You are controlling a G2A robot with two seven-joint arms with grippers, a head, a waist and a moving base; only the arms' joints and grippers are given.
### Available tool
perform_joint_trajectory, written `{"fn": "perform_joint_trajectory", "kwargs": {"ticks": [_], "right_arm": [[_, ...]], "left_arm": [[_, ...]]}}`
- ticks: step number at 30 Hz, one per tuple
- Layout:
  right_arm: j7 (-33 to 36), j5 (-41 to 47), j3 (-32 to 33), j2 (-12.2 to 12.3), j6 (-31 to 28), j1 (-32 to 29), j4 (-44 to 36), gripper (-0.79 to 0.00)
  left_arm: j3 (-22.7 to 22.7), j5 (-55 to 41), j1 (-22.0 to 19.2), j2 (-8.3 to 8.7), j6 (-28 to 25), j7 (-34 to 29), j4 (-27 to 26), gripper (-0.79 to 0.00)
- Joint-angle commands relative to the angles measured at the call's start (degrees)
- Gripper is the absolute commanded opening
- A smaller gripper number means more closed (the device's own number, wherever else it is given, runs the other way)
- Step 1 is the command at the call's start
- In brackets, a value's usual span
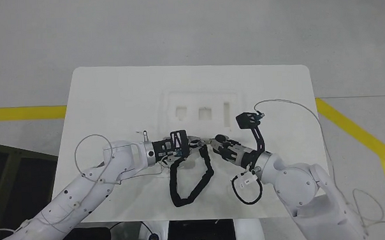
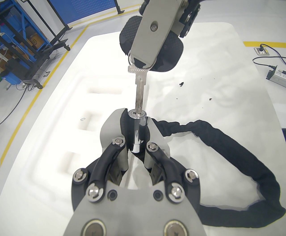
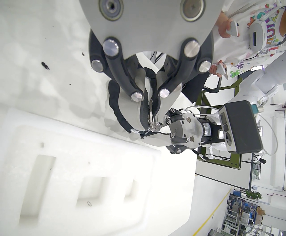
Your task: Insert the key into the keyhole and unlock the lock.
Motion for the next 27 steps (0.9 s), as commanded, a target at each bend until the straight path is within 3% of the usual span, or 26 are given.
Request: {"fn": "perform_joint_trajectory", "kwargs": {"ticks": [1, 27], "right_arm": [[-0.1, -0.2, -0.1, 0.0, 0.2, 0.0, 0.0, -0.785], [0.6, -10.8, -5.2, -0.7, 6.1, 2.4, -2.7, -0.785]], "left_arm": [[-0.2, 0.1, 0.1, -0.12, -0.1, 0.0, 0.0, -0.785], [-3.0, 1.4, 1.9, -1.56, -1.3, -1.1, 0.0, -0.785]]}}
